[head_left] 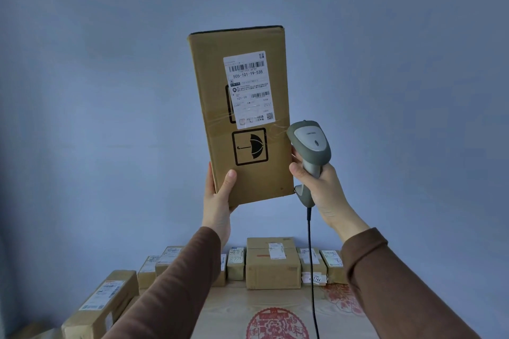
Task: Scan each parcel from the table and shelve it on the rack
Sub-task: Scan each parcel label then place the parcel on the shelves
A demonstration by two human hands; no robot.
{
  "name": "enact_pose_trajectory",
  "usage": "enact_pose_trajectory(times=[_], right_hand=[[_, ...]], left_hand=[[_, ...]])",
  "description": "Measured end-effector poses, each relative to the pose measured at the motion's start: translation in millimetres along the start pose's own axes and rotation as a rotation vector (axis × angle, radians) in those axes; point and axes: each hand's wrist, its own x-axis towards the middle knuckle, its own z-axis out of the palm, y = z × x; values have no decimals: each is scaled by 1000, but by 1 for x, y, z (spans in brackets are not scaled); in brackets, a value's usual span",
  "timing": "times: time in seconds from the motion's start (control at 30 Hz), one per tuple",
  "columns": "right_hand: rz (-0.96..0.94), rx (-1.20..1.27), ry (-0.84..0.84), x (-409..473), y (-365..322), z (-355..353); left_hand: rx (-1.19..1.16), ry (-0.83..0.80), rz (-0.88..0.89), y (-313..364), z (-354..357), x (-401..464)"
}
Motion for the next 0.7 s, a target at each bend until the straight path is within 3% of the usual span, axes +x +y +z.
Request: enact_pose_trajectory(times=[0.53,0.7], right_hand=[[20,98,-103,-13,-17,4],[11,92,-64,-14,-23,7]], left_hand=[[-41,67,23,0,3,-6],[-79,96,52,1,6,-7]])
